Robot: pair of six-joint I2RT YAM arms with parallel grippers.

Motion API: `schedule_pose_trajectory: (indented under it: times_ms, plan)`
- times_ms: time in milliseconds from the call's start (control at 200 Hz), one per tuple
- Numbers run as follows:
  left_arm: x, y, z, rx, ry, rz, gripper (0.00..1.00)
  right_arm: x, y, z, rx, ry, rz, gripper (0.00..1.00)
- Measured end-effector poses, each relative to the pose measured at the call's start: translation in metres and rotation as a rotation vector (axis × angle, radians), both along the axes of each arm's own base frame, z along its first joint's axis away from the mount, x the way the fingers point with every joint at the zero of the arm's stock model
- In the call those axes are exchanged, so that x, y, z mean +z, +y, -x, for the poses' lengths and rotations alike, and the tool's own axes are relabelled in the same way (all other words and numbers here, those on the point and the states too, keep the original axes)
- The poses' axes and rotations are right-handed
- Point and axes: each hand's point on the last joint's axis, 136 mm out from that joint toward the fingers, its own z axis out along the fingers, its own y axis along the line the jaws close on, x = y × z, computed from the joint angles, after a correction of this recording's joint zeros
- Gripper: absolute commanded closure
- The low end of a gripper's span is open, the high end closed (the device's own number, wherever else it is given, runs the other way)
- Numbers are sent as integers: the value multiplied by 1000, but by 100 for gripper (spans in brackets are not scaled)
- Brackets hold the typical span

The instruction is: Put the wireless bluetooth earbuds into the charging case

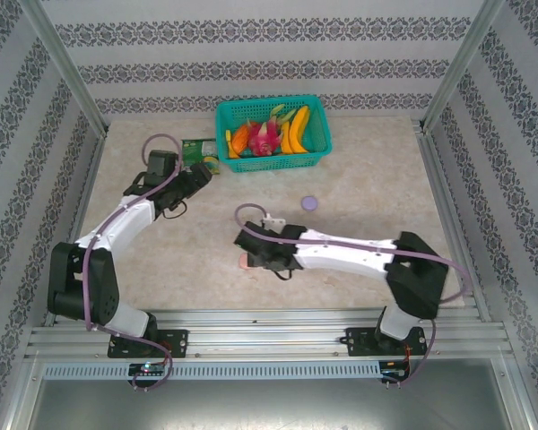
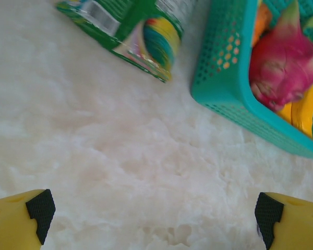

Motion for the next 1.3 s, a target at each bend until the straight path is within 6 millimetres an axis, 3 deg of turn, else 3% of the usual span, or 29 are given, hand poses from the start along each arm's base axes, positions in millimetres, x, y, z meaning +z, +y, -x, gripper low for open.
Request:
schedule_pose_trajectory:
  times_ms: [140,300,659,919,1164,1299]
  plan:
    - [15,25,1,60,-37,15,0,-3,29,-14,-34,1,5,26]
    - [28,35,2,80,-68,22,0,-14,45,-23,-84,22,35,26]
    - [24,35,4,76,-59,31,0,-46,42,-21,-133,77,121,26]
    - [19,31,4,60,-43,46,0,-57,43,-19,-134,98,134,30]
    - [11,28,7,52,-22,60,0,-69,49,-18,-133,119,121,36]
    - [7,27,6,52,-14,72,0,-69,51,-18,-141,119,111,45]
